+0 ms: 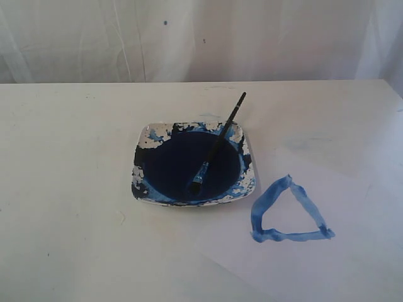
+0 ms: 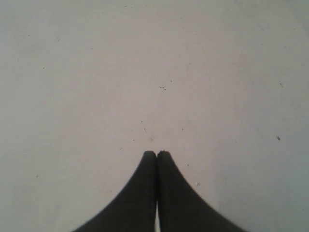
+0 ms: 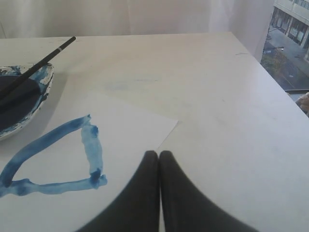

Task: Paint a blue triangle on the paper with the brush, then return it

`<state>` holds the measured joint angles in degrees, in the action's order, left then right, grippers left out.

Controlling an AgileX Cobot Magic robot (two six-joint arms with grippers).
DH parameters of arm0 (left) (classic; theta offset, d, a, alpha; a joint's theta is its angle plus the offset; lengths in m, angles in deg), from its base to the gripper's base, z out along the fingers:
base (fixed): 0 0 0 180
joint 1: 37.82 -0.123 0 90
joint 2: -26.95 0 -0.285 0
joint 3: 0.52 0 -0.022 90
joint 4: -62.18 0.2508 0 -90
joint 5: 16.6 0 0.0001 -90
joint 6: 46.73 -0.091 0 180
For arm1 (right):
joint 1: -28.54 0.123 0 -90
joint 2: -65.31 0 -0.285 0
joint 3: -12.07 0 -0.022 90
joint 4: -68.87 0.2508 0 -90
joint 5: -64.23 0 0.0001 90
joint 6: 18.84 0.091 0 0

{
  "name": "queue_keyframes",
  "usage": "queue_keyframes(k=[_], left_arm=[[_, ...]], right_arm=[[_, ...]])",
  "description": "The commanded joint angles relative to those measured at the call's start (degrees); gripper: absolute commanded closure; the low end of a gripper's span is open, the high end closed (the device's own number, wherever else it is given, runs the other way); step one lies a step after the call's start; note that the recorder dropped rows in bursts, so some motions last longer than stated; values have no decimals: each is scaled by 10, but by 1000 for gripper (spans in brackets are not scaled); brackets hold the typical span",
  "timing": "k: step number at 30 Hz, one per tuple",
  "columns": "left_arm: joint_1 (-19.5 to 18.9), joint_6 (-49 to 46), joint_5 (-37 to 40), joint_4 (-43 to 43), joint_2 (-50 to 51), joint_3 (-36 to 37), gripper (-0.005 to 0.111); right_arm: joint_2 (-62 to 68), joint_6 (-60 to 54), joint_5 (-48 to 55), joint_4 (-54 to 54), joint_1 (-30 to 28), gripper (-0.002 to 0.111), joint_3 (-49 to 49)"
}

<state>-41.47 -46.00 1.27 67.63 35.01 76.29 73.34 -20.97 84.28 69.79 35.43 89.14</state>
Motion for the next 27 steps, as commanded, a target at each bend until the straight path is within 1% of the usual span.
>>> queue_keyframes(k=[1,15,18,19,21,27], left_arm=[[4,5,-3,-2,-3,4,107],[4,5,-3,-3,-3,4,107],[4,5,-4,-23,-3,4,107],[4,5,-4,-48,-3,4,107],[4,5,-6,-55,-3,4,107],[4,5,-4,-55,-3,4,107]], right_arm=[[-2,-6,0,-6,0,108,1],[-2,-6,0,-6,0,108,1],[-2,-6,0,-9,-1,108,1],[-2,-6,0,-5,-6,108,1],[-2,-6,0,-9,-16,108,1],[-2,-6,0,-5,-17,108,1]])
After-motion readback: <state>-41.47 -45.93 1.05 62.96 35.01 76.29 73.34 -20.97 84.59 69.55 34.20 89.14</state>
